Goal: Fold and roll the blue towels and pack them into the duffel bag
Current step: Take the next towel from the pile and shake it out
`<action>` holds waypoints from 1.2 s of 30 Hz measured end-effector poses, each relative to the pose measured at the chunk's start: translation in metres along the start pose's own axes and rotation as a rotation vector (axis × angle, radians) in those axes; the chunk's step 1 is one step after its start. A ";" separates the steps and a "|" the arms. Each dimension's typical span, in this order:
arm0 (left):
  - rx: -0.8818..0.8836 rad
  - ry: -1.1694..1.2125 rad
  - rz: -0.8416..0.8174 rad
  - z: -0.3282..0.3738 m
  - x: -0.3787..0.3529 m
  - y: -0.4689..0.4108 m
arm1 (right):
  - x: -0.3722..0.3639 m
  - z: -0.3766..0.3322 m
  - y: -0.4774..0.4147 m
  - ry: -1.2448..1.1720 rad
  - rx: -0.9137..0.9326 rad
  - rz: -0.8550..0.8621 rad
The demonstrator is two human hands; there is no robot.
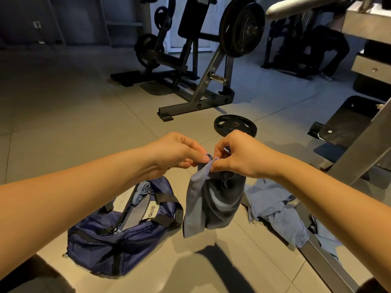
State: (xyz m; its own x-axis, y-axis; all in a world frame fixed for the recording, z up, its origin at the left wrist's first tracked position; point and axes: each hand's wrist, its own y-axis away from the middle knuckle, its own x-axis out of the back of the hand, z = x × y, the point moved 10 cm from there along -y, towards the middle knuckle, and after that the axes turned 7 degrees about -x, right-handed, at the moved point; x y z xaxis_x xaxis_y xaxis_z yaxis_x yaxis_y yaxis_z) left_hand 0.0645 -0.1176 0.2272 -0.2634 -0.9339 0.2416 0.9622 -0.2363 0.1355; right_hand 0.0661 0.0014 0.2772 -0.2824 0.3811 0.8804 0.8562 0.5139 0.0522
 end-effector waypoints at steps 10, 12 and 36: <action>0.015 0.061 -0.001 0.001 -0.007 0.002 | -0.002 -0.002 0.003 -0.054 -0.005 -0.023; 0.003 0.032 -0.001 0.004 -0.004 0.003 | -0.003 -0.006 0.005 -0.039 0.028 -0.030; -0.298 -0.355 -0.010 0.046 -0.007 0.014 | -0.002 -0.007 0.003 -0.052 0.023 -0.023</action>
State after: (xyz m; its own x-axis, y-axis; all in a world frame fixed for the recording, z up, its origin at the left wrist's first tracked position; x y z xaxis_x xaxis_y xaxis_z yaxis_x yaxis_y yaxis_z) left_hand 0.0768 -0.1021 0.2714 -0.2303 -0.7940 0.5626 0.9238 -0.3602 -0.1301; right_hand 0.0721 -0.0037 0.2790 -0.3240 0.4081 0.8535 0.8395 0.5399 0.0606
